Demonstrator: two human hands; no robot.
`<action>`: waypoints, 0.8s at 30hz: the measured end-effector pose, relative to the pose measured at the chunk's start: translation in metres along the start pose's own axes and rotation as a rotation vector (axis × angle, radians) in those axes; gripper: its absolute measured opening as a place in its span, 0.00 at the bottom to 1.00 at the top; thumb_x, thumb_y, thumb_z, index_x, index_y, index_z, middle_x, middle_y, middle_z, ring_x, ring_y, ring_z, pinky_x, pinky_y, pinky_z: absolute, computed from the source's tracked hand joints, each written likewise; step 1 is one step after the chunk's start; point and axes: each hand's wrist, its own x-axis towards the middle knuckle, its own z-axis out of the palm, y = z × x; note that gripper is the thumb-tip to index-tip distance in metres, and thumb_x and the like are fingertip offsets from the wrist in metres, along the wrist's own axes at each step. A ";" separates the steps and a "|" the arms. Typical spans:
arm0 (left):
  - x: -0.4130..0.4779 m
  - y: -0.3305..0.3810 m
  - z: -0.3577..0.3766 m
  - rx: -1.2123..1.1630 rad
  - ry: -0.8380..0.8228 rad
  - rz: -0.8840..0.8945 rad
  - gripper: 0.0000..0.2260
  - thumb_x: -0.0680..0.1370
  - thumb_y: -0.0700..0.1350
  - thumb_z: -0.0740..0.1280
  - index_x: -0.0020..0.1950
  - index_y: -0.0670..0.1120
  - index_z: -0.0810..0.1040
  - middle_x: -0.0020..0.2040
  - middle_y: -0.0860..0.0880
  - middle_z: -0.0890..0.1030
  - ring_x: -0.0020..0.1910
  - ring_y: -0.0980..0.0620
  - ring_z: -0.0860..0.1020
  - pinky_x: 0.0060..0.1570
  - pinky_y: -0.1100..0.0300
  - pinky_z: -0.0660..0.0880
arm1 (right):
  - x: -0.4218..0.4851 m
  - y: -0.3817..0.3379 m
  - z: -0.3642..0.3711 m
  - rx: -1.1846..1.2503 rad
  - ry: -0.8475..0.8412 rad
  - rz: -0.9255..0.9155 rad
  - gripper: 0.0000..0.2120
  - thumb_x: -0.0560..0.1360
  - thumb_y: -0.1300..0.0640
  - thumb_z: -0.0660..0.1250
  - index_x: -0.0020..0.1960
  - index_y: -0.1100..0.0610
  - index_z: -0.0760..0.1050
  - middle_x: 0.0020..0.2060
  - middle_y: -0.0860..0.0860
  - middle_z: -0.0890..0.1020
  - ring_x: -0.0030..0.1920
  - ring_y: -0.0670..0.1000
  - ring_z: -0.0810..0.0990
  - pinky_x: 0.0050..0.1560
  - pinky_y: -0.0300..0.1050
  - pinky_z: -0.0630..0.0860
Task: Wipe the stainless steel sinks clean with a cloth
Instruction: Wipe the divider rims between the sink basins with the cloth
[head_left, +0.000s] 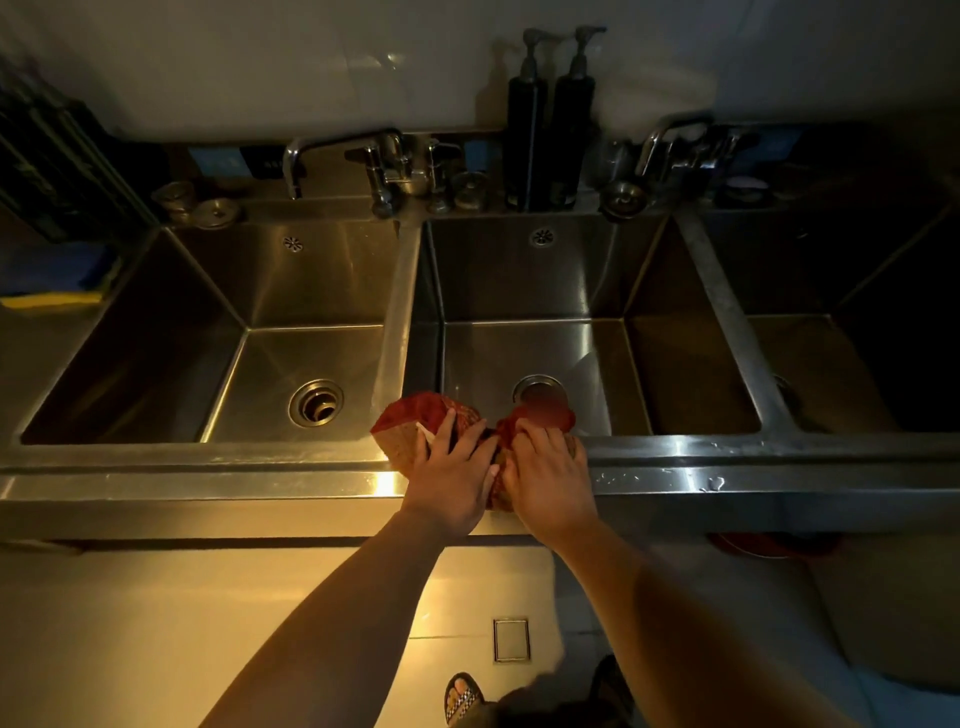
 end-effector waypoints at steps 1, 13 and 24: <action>0.003 0.008 0.001 0.011 -0.005 0.004 0.22 0.82 0.54 0.45 0.76 0.54 0.53 0.77 0.52 0.51 0.76 0.44 0.41 0.71 0.40 0.42 | -0.002 0.007 -0.003 0.004 0.007 0.008 0.20 0.76 0.48 0.50 0.58 0.55 0.74 0.60 0.53 0.75 0.63 0.54 0.72 0.63 0.56 0.66; 0.053 0.144 0.017 -0.007 0.032 0.050 0.22 0.82 0.54 0.47 0.76 0.51 0.54 0.75 0.48 0.56 0.75 0.46 0.46 0.69 0.38 0.38 | -0.034 0.138 -0.052 -0.023 0.046 0.041 0.18 0.72 0.48 0.54 0.52 0.57 0.76 0.55 0.54 0.78 0.57 0.57 0.76 0.55 0.54 0.72; 0.095 0.214 0.014 0.022 0.075 -0.021 0.17 0.81 0.54 0.49 0.67 0.49 0.62 0.66 0.46 0.64 0.66 0.45 0.60 0.66 0.40 0.50 | -0.023 0.207 -0.083 -0.039 -0.025 -0.014 0.23 0.73 0.48 0.47 0.50 0.56 0.78 0.56 0.53 0.78 0.55 0.56 0.76 0.51 0.54 0.70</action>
